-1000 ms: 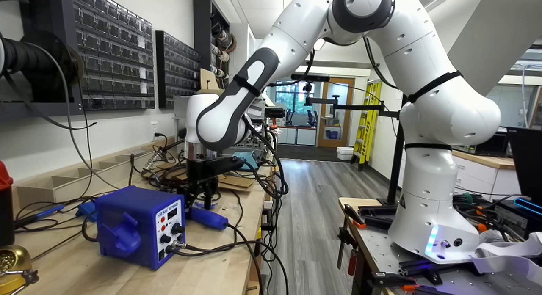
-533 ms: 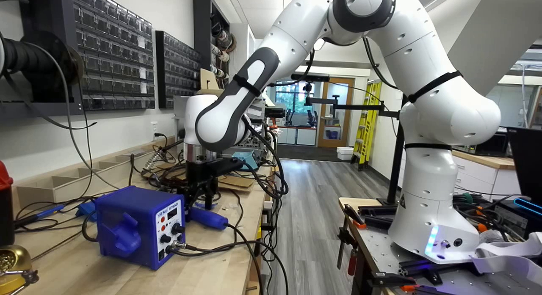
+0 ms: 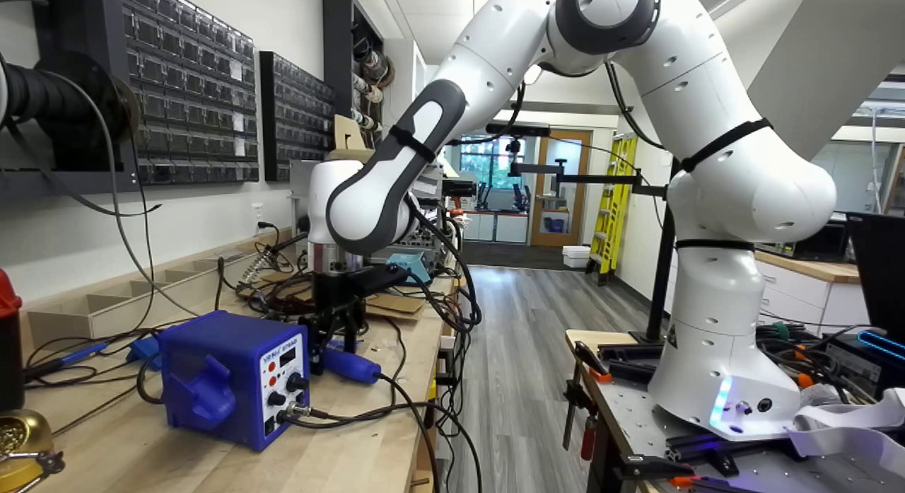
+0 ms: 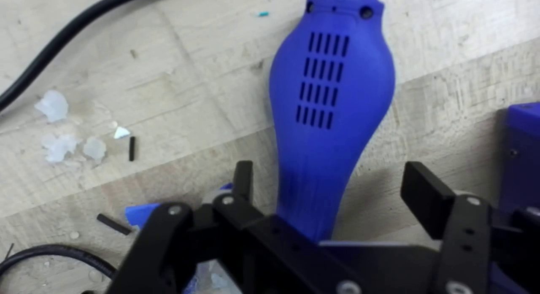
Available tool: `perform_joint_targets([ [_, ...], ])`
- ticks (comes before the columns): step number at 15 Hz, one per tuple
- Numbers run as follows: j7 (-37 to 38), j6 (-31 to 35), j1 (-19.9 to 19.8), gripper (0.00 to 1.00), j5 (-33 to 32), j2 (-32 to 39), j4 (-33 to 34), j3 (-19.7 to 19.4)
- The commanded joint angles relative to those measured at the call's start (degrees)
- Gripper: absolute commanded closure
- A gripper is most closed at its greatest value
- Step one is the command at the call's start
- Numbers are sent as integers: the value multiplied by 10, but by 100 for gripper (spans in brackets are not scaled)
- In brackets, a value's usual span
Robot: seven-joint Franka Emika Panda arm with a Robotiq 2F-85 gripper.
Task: Take the blue object to your right and position it onto the blue object on your left
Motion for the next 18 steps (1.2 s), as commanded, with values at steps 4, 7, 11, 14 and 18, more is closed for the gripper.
perform_joint_targets([
  [4,-21,-4,-7,59,8,-13,-11,7],
  [7,-23,-3,-7,80,7,-15,-12,6],
  [11,-21,0,-9,85,8,-23,-16,4],
  [14,-18,8,-7,85,5,-36,-22,-1],
  [18,-18,17,-6,85,3,-52,-25,-4],
])
